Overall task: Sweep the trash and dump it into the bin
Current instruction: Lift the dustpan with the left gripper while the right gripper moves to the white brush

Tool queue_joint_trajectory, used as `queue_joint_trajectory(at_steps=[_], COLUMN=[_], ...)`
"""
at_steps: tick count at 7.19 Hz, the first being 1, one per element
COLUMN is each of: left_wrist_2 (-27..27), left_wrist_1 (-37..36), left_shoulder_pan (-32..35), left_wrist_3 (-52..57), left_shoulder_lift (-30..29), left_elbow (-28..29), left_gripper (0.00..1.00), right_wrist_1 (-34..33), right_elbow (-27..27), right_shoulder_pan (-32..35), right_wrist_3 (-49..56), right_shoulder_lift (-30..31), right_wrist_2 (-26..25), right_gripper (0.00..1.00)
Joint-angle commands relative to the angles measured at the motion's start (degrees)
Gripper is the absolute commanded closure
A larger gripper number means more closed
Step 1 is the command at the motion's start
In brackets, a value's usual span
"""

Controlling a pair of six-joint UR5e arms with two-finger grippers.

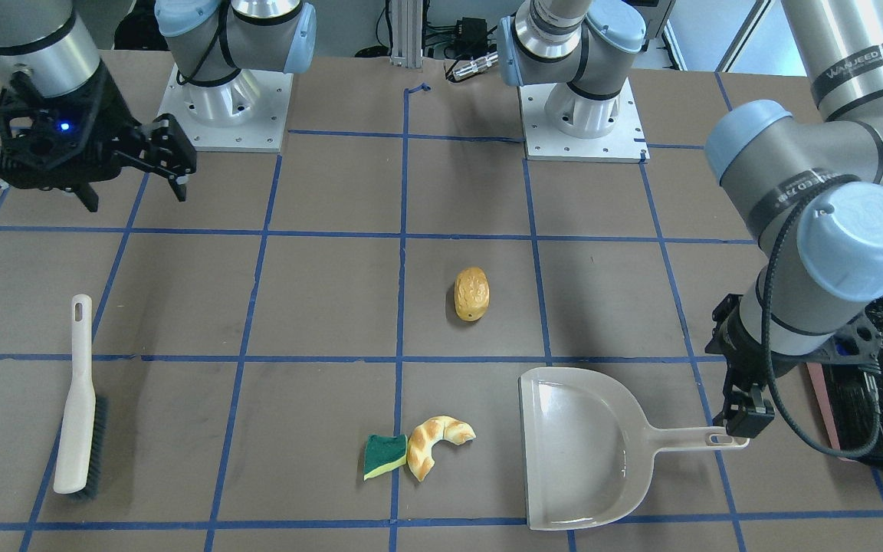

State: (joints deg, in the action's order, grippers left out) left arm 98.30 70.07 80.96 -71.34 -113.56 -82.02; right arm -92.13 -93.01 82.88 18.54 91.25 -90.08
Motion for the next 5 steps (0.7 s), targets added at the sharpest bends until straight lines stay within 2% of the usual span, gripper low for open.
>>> queue_joint_trajectory(at_steps=[1, 3, 5], left_wrist_2=[0.92, 2.51, 5.04], left_wrist_1=[-0.19, -0.37, -0.63], left_shoulder_pan=[-0.01, -0.01, -0.01], left_wrist_3=[-2.74, -6.52, -9.60], left_shoulder_lift=[-5.42, -9.55, -11.33], left_elbow=[3.62, 6.25, 5.83], left_gripper=[0.06, 0.14, 0.17], right_wrist_1=[-1.03, -5.24, -7.54], right_elbow=[-0.07, -0.24, -0.24], right_shoulder_pan=[-7.10, -8.69, -11.76], right_wrist_3=[9.13, 12.12, 16.34], right_shoulder_lift=[-2.56, -6.15, -9.15], right_wrist_2=[0.17, -1.40, -2.82], right_gripper=[0.00, 0.00, 0.00])
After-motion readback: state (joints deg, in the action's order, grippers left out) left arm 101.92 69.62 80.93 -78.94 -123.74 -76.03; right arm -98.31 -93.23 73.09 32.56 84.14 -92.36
